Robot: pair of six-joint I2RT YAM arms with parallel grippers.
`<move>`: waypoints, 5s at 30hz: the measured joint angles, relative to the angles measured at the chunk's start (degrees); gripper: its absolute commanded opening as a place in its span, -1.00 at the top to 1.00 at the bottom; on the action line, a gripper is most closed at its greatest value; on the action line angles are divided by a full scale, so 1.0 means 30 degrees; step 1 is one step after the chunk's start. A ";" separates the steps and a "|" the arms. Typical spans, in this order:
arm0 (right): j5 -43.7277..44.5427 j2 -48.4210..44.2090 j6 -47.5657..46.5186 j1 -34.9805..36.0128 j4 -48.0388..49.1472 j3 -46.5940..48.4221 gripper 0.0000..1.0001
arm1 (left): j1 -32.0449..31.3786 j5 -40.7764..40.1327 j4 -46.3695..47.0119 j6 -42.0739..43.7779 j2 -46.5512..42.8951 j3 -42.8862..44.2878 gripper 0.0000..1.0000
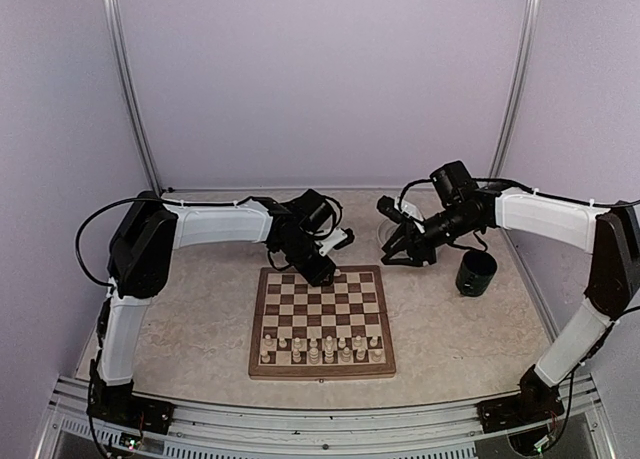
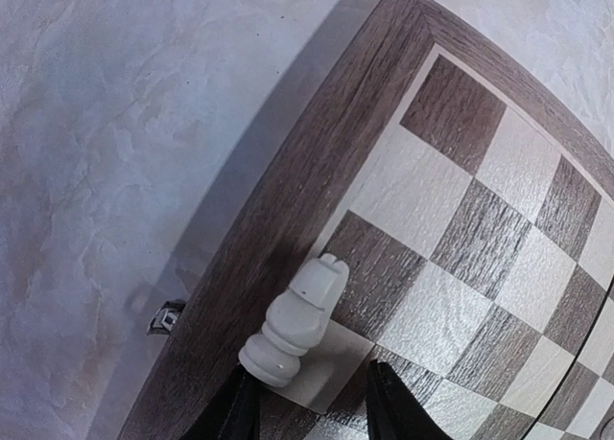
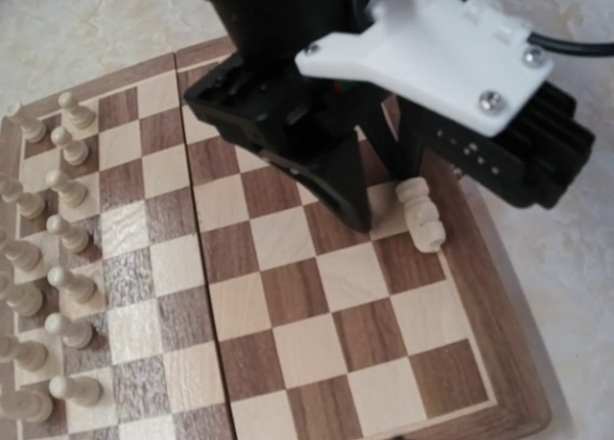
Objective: Set up the chess pieces on the board
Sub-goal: Pick up the knight from the chessboard, then pass from the left arm to the right, then place the knight at b1.
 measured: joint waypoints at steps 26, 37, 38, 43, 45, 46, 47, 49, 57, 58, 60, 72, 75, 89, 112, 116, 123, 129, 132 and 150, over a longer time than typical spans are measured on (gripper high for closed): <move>-0.0474 0.0627 0.0138 0.0000 -0.0131 0.0226 0.22 | -0.0168 -0.0896 0.0146 0.1333 0.0787 0.1042 0.28; -0.0714 0.0678 0.0255 0.0000 -0.0226 0.0437 0.21 | -0.0204 -0.0663 0.0364 0.1188 0.0707 0.0743 0.55; -0.0765 0.0678 0.0262 0.0000 -0.0226 0.0444 0.21 | -0.0204 -0.0670 0.0459 0.1180 0.0656 0.0634 0.61; -0.0882 0.0743 0.0321 0.0000 -0.0226 0.0510 0.21 | -0.0197 -0.0663 0.0685 0.1056 0.0452 0.0284 0.81; -0.0903 0.0809 0.0393 0.0000 -0.0226 0.0510 0.22 | -0.0197 -0.0612 0.0743 0.0889 0.0379 0.0197 0.84; -0.0896 0.0831 0.0488 0.0000 -0.0204 0.0510 0.22 | -0.0197 -0.0539 0.0867 0.0794 0.0306 0.0044 0.86; -0.0882 0.0867 0.0648 0.0000 -0.0146 0.0510 0.21 | -0.0189 -0.0466 0.1042 0.0699 0.0197 -0.0153 0.87; -0.0911 0.1013 0.1100 0.0000 0.0102 0.0503 0.21 | -0.0138 -0.0080 0.1639 0.0313 -0.0189 -0.0882 0.87; -0.3169 0.3738 0.3555 -0.0328 0.0714 0.1603 0.13 | 0.0000 0.3147 0.4262 -0.1974 -0.2965 -0.4320 0.85; -0.3534 0.4080 0.3891 -0.0452 0.0714 0.1865 0.02 | 0.0000 0.3497 0.4743 -0.2237 -0.3300 -0.4561 0.85; -0.4422 0.4707 0.4503 -0.0772 0.0750 0.2455 -0.06 | 0.0000 0.4284 0.5807 -0.2798 -0.4116 -0.5049 0.84; -0.9092 0.5151 0.6462 -0.1086 0.1479 0.2747 0.05 | -0.0022 0.6266 0.8262 -0.3738 -0.5297 -0.5297 0.83; -0.9573 0.5493 0.6849 -0.1086 0.1676 0.2747 0.08 | -0.0073 0.6426 0.8269 -0.3745 -0.5231 -0.5217 0.83; -1.1001 0.6557 0.7941 -0.1086 0.2251 0.2754 0.31 | -0.0204 0.7118 0.8298 -0.3759 -0.4656 -0.4473 0.83; -0.5909 0.4532 0.5413 -0.0415 0.1158 0.3118 0.94 | 0.0401 0.5391 0.7701 -0.3898 -0.5945 -0.5982 -0.98; -0.2688 0.2754 0.3810 0.1180 0.0590 0.3599 0.93 | 0.1967 0.3898 0.7519 -0.4160 -0.8502 -0.6994 -0.98; 0.1654 0.2834 0.1144 0.6353 -0.1064 0.5923 0.92 | 0.3599 -0.2543 0.8094 -0.3774 -1.2247 -0.8320 -0.98; 0.4656 0.4954 -0.0306 1.0295 -0.2914 0.7832 0.92 | 0.5333 -0.4379 0.8342 -0.3767 -1.2509 -1.0754 -0.98; 0.6033 0.6550 -0.0663 1.1672 -0.3978 0.8998 0.92 | 0.6018 -0.5115 0.7927 -0.3832 -1.2284 -1.1081 -0.98; 0.9588 1.0958 -0.1341 1.4455 -0.7708 1.3223 0.85 | 0.5034 -0.5260 0.7781 -0.3745 -1.2313 -1.1103 -0.98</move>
